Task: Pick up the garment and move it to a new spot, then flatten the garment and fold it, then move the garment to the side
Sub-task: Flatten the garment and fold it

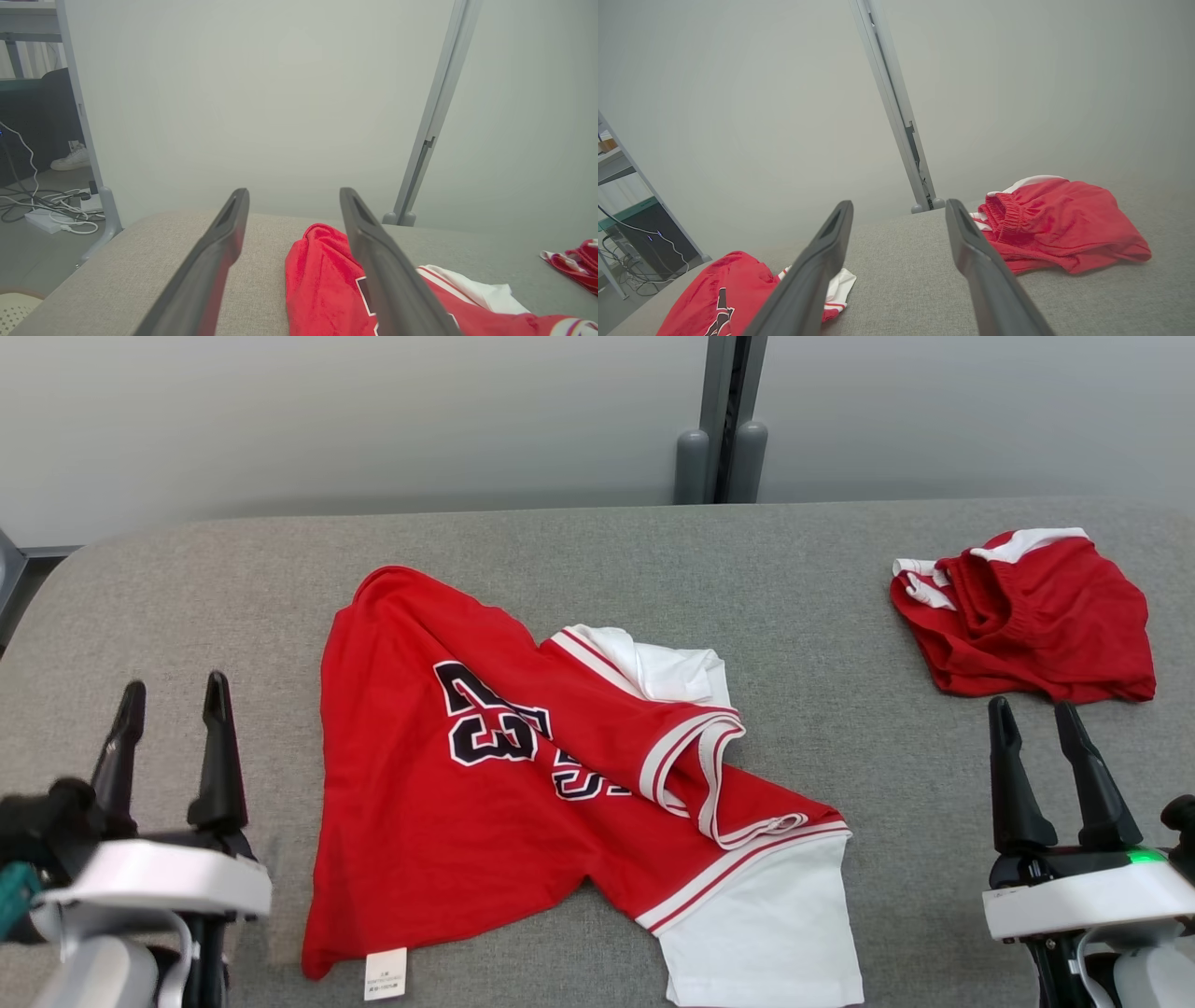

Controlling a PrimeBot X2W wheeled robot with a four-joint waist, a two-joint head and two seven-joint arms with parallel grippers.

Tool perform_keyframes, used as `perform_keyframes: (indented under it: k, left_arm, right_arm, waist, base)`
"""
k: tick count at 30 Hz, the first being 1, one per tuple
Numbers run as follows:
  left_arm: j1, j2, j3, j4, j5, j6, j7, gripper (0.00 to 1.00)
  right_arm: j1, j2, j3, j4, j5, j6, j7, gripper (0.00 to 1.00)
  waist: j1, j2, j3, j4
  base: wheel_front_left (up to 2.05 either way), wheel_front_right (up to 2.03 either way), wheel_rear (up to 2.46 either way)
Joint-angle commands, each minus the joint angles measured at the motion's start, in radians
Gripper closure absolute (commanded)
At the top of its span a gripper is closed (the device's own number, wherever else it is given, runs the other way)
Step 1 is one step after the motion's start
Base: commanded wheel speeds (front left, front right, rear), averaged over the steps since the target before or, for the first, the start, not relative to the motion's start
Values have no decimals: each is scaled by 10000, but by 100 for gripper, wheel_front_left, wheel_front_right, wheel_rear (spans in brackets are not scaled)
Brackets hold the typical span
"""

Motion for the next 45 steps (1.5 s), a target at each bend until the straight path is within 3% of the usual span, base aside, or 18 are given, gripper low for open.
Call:
perform_keyframes:
  k: [1, 11, 18, 28, 45]
  left_arm:
    - [321, -190, 206, -183, 175, -8, -12, 0]
    - [1844, -1907, 1033, -339, 1212, -763, -13, 0]
    - [2142, -2673, 1465, 49, 1735, -1324, -13, 0]
    - [2145, -3140, 2016, 411, 2233, -1909, -14, 0]
    - [2262, -3487, 2428, 899, 2666, -2436, -14, 0]
  right_arm:
    - [74, 16, -51, -49, -98, 4, -109, 0]
    - [485, 126, -19, -2, -510, 4, -168, 0]
    - [735, 160, -100, -87, -573, 4, -161, 0]
    - [824, 169, 21, -85, -646, 4, -163, 0]
    - [870, 29, 321, 448, -807, 4, -31, 0]
  waist:
    - [0, 0, -19, 10]
    - [0, 0, -238, 159]
    - [0, 0, -472, 178]
    - [0, 0, -597, 125]
    - [0, 0, -652, 149]
  base:
    - [0, 0, 0]
    - [0, 0, 0]
    - [0, 0, 0]
    - [0, 0, 0]
    - [0, 0, 0]
